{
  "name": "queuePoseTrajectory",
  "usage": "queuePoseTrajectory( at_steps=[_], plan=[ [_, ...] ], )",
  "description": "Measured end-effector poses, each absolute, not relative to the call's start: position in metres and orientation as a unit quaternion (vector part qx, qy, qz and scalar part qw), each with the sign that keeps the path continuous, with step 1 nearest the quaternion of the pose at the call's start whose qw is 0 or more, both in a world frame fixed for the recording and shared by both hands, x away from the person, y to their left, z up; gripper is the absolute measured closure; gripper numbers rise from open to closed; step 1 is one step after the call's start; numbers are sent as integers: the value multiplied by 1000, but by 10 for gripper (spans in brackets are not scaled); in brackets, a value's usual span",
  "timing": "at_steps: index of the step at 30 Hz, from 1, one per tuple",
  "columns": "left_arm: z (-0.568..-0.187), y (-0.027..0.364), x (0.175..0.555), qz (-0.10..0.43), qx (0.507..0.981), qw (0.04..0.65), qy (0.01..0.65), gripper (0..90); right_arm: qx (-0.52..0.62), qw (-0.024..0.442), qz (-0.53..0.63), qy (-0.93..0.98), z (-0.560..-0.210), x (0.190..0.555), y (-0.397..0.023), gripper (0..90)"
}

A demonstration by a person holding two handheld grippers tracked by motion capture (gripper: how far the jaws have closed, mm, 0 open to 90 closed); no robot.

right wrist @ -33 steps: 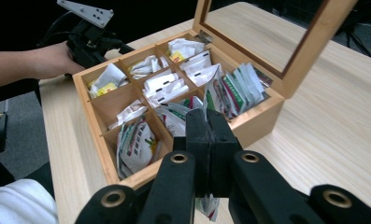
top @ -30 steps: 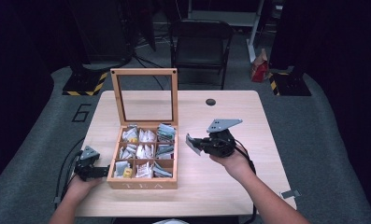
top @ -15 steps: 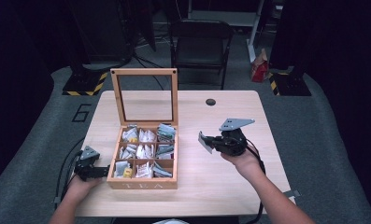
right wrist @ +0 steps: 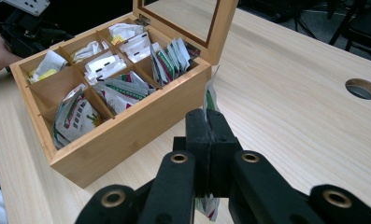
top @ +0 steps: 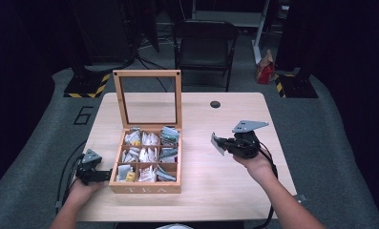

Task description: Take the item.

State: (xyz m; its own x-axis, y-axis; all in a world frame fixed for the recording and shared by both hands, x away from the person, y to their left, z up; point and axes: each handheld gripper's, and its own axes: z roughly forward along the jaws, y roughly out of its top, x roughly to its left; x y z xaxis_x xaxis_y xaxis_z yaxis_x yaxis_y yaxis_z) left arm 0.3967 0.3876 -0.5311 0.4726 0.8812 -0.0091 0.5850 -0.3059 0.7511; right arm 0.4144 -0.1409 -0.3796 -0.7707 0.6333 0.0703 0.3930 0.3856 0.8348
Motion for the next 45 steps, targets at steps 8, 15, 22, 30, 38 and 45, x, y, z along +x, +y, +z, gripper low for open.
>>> queuePoseTrajectory(
  at_steps=[8, 15, 22, 30, 38, 45],
  plan=[
    [-531, 388, 397, 208, 781, 356, 469, 143, 324, 136, 453, 819, -383, 414, -148, 896],
    [-531, 388, 397, 208, 781, 356, 469, 143, 326, 142, 448, 820, -389, 414, -153, 896],
    [-531, 388, 397, 208, 781, 356, 469, 143, 333, 140, 446, 819, -399, 414, -156, 896],
    [-531, 388, 397, 208, 781, 356, 469, 143, 336, 140, 444, 819, -409, 414, -157, 896],
    [-531, 388, 397, 208, 781, 356, 469, 143, 340, 141, 436, 821, -421, 413, -158, 896],
    [-531, 388, 397, 208, 781, 356, 469, 143, 345, 140, 434, 821, -430, 412, -159, 896]
  ],
)
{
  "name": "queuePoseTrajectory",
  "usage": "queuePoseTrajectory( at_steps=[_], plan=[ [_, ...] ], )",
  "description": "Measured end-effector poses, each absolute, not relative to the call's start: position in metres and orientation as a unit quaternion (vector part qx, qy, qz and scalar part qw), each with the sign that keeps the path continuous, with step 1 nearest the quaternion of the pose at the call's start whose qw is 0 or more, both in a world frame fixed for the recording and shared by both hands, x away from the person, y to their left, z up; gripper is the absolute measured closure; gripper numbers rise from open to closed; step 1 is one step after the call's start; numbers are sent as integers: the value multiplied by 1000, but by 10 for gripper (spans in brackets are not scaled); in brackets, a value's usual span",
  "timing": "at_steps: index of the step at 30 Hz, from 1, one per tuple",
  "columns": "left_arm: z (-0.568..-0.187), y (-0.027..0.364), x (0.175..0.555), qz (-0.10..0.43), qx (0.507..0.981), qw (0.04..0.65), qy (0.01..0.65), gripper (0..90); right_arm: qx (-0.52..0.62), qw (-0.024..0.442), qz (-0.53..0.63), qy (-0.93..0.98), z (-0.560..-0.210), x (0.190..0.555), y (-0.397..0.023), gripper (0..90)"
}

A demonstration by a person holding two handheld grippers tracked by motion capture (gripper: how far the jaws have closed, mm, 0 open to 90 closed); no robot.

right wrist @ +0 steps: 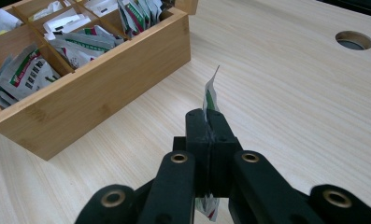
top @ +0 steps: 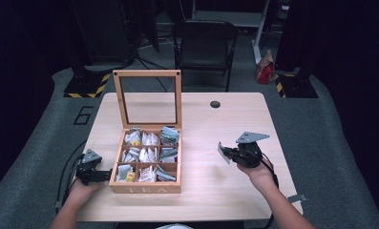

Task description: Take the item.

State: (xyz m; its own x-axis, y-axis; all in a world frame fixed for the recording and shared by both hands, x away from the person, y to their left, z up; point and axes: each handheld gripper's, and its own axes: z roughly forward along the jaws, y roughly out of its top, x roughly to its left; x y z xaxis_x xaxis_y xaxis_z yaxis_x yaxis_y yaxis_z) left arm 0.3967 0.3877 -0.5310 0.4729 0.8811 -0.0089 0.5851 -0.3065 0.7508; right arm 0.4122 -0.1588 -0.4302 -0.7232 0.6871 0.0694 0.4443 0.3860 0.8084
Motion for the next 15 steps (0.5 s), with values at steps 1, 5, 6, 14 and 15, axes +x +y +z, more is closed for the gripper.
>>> queuePoseTrajectory(
  at_steps=[1, 5, 6, 14, 15],
  plan=[
    [-531, 388, 397, 208, 781, 356, 469, 143, 345, 140, 433, 821, -432, 412, -159, 895],
    [-531, 388, 397, 208, 781, 356, 469, 143, 348, 137, 431, 821, -436, 412, -159, 895],
    [-531, 388, 397, 208, 781, 356, 469, 143, 349, 138, 430, 821, -438, 411, -160, 895],
    [-531, 388, 397, 208, 781, 356, 469, 143, 354, 140, 424, 822, -447, 412, -162, 895],
    [-531, 388, 397, 208, 781, 356, 469, 143, 356, 138, 423, 821, -448, 412, -163, 895]
  ],
)
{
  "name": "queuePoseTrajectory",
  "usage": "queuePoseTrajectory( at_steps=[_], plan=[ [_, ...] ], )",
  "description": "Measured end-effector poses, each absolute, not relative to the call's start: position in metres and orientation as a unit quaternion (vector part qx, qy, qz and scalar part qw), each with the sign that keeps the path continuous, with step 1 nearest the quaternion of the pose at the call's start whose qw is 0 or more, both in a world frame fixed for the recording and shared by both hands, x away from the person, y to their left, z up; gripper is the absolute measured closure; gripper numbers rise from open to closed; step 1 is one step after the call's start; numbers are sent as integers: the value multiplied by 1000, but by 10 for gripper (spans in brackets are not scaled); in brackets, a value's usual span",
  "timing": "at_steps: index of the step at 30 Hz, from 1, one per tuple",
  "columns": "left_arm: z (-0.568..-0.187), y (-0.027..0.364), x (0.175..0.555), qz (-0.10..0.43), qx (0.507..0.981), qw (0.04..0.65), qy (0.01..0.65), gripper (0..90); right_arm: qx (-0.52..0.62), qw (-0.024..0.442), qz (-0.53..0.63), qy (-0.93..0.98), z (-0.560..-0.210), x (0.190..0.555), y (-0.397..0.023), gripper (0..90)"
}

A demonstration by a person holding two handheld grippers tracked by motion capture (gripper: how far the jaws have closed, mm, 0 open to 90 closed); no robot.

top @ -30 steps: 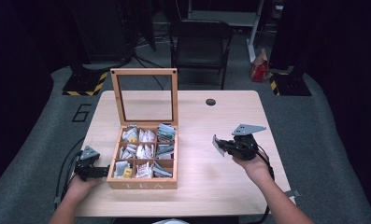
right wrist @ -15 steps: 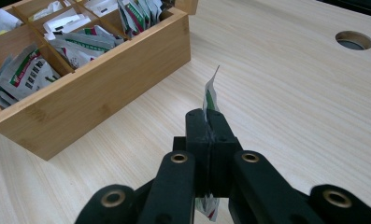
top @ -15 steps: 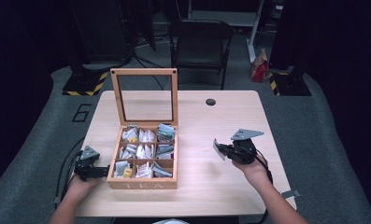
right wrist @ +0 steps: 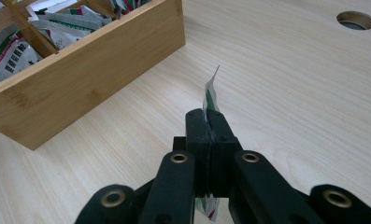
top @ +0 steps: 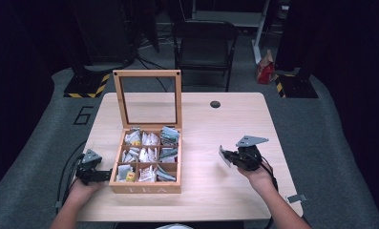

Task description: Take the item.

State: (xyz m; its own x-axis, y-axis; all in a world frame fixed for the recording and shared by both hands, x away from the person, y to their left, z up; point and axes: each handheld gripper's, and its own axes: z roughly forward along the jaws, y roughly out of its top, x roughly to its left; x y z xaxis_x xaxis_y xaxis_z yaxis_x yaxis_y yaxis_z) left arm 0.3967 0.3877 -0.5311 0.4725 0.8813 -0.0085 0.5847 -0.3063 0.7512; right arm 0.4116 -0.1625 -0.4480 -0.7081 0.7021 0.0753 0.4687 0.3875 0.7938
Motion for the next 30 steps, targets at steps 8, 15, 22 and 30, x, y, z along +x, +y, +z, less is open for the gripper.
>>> queuePoseTrajectory(
  at_steps=[8, 15, 22, 30],
  plan=[
    [-531, 388, 397, 208, 781, 356, 469, 143, 359, 143, 419, 822, -456, 411, -165, 895],
    [-531, 388, 397, 208, 781, 356, 470, 143, 362, 145, 410, 825, -462, 410, -166, 894],
    [-531, 388, 397, 208, 781, 356, 469, 143, 364, 148, 403, 826, -473, 408, -163, 894],
    [-531, 388, 397, 208, 781, 356, 469, 143, 365, 144, 404, 826, -480, 405, -160, 893]
  ],
)
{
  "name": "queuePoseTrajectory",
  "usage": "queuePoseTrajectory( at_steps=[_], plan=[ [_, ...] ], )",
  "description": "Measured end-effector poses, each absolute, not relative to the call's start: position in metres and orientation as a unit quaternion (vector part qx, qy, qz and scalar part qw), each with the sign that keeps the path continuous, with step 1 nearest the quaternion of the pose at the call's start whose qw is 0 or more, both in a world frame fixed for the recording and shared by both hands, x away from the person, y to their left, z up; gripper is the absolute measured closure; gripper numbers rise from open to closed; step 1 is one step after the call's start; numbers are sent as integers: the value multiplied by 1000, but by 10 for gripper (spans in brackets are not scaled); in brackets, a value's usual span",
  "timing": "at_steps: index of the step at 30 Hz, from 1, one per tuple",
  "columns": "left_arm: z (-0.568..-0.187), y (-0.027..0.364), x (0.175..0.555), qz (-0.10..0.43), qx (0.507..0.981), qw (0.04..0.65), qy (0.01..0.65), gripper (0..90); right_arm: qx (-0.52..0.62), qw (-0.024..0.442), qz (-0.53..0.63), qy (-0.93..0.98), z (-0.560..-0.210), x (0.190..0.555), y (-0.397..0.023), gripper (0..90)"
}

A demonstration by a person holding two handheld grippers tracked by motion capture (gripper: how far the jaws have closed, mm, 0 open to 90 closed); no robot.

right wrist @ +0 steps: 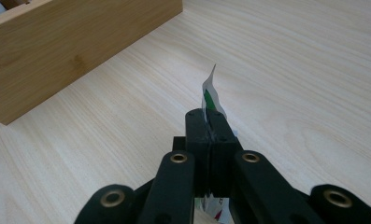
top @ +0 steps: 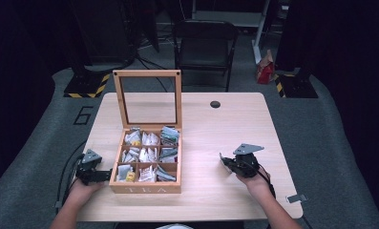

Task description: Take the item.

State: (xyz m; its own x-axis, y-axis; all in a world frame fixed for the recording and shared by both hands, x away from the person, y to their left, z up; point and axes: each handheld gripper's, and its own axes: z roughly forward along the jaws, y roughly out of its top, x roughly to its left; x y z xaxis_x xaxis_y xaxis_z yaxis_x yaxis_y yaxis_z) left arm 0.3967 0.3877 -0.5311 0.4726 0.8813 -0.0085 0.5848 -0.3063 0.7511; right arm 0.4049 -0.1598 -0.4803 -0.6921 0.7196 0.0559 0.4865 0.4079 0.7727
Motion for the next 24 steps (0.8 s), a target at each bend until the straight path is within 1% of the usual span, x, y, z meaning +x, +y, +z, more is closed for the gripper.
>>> queuePoseTrajectory(
  at_steps=[17, 21, 24],
  plan=[
    [-531, 388, 397, 208, 781, 356, 469, 143, 344, 125, 389, 846, -491, 398, -143, 868],
    [-531, 388, 397, 208, 781, 356, 469, 143, 334, 122, 387, 850, -493, 397, -139, 850],
    [-531, 388, 397, 208, 781, 356, 469, 143, 334, 120, 385, 852, -495, 396, -136, 817]
  ],
)
